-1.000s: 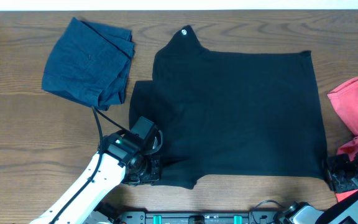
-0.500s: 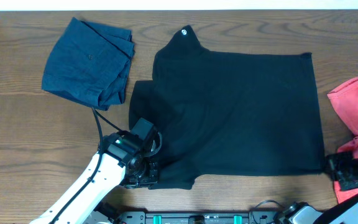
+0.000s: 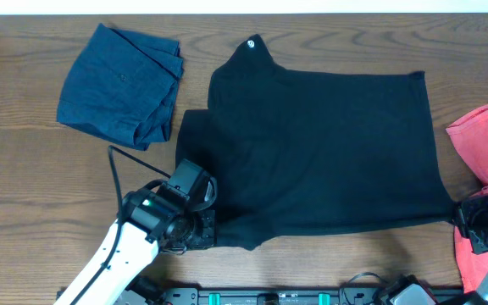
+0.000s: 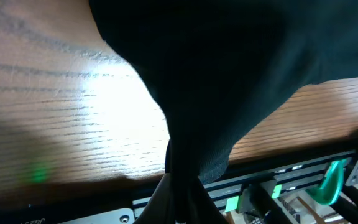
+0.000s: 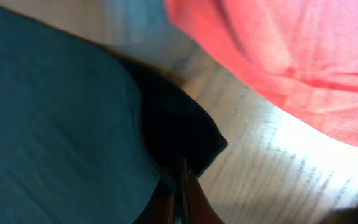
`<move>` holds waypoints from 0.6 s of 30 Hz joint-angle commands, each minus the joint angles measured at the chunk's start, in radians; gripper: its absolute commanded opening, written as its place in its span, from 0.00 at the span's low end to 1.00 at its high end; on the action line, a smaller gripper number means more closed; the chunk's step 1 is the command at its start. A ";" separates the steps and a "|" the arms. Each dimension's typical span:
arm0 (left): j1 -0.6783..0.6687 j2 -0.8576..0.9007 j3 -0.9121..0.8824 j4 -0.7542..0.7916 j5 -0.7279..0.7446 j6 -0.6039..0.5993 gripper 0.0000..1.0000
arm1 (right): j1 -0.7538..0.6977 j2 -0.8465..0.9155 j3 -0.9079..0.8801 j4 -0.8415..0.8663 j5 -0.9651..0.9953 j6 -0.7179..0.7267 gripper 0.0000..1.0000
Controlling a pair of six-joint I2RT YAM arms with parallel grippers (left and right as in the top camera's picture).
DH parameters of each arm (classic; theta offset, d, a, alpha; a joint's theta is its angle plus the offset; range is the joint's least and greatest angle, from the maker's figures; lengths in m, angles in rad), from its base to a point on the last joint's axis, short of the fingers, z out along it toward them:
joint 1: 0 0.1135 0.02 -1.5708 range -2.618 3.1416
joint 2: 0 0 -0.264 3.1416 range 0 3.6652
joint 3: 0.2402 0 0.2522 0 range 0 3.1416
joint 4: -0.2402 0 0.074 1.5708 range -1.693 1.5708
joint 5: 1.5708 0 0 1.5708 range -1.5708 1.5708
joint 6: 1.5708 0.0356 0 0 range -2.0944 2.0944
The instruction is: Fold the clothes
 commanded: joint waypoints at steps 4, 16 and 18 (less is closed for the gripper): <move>0.005 -0.056 0.020 -0.057 -0.013 -0.017 0.06 | 0.007 -0.059 0.016 0.011 -0.074 -0.047 0.01; 0.005 -0.245 0.020 -0.208 -0.012 -0.040 0.06 | 0.007 -0.106 0.095 -0.159 -0.017 -0.046 0.01; 0.005 -0.254 0.020 -0.167 -0.013 -0.039 0.06 | 0.007 -0.106 0.107 -0.159 -0.008 -0.042 0.01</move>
